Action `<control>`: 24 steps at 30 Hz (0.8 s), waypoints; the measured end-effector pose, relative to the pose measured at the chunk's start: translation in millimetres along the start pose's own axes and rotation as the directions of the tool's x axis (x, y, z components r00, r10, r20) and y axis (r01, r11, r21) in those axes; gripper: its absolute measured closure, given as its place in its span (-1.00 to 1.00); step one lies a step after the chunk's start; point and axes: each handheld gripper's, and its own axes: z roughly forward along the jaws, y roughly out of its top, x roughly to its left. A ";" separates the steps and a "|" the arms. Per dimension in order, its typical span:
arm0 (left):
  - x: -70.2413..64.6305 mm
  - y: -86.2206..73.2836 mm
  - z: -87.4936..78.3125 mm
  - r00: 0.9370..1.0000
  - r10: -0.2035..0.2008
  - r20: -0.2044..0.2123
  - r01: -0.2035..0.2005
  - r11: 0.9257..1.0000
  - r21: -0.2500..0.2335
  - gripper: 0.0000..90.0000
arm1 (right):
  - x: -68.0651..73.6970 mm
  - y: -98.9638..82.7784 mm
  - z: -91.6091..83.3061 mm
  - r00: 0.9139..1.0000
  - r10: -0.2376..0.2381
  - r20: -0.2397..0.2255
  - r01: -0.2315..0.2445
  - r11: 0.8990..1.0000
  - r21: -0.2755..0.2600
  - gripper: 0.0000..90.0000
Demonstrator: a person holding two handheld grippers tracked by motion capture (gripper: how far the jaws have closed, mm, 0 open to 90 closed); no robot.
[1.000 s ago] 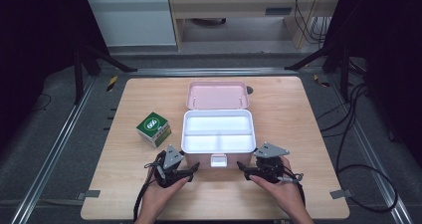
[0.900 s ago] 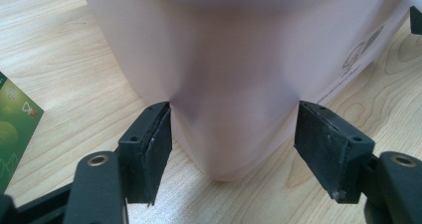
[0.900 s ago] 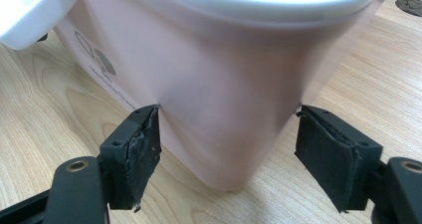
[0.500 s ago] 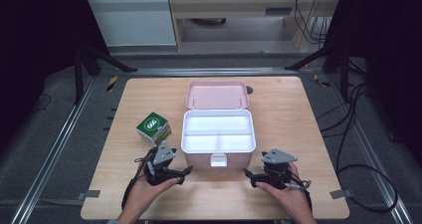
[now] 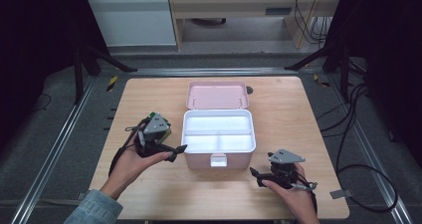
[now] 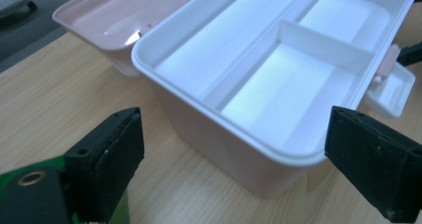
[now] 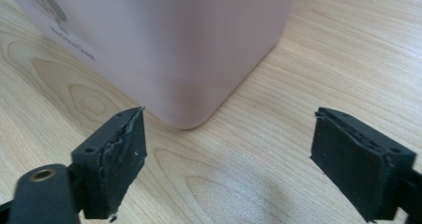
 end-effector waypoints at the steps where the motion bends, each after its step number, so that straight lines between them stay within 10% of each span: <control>1: 2.1 5.1 0.3 1.000 0.007 -0.001 -0.007 1.000 0.007 -0.81 | -0.3 -0.6 0.5 1.000 -0.002 0.000 0.002 1.000 0.002 -0.65; 15: 15.6 65.6 22.5 0.991 0.102 0.081 -0.109 0.990 0.091 -0.71 | -2.3 -2.4 5.9 1.000 -0.012 -0.008 0.012 1.000 0.021 -0.47; 24: 9.8 85.4 46.7 0.972 0.202 0.120 -0.221 0.960 0.173 -0.52 | -4.1 -3.2 6.0 1.000 -0.020 -0.016 0.020 1.000 0.021 -0.30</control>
